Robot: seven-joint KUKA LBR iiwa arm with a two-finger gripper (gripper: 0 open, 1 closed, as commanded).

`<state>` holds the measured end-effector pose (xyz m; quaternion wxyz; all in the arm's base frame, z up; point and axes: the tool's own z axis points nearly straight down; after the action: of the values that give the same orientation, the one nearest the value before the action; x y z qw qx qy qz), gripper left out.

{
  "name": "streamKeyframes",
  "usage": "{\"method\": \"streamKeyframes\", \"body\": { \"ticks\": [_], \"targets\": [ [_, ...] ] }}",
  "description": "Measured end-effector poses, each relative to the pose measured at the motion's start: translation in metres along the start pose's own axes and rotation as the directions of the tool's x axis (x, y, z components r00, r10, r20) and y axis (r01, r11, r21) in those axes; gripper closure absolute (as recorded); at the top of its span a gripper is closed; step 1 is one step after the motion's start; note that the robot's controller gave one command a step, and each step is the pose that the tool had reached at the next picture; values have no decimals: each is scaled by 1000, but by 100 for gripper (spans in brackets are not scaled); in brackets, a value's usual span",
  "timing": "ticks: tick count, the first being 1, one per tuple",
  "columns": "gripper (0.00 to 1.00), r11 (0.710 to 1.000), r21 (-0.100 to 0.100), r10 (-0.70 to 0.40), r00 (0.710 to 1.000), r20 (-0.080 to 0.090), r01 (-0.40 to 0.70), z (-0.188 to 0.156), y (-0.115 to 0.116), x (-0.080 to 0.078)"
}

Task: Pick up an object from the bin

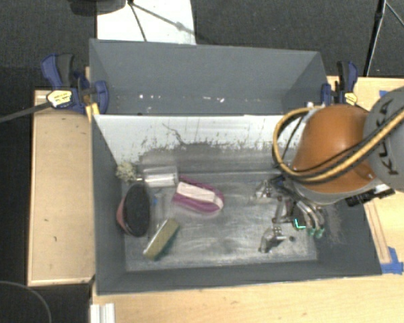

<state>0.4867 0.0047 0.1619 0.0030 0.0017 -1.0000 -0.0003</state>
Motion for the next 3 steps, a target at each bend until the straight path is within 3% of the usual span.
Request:
{"method": "streamKeyframes", "body": {
  "ticks": [1, 2, 3],
  "targets": [
    [0, 987, -2, -159, 986, 40, 159, 67, 79, -52],
    [0, 999, -2, -42, 999, 12, 42, 55, 111, -72],
    [0, 991, -3, 135, 991, 11, -135, 61, 102, -82]
  ]
}}
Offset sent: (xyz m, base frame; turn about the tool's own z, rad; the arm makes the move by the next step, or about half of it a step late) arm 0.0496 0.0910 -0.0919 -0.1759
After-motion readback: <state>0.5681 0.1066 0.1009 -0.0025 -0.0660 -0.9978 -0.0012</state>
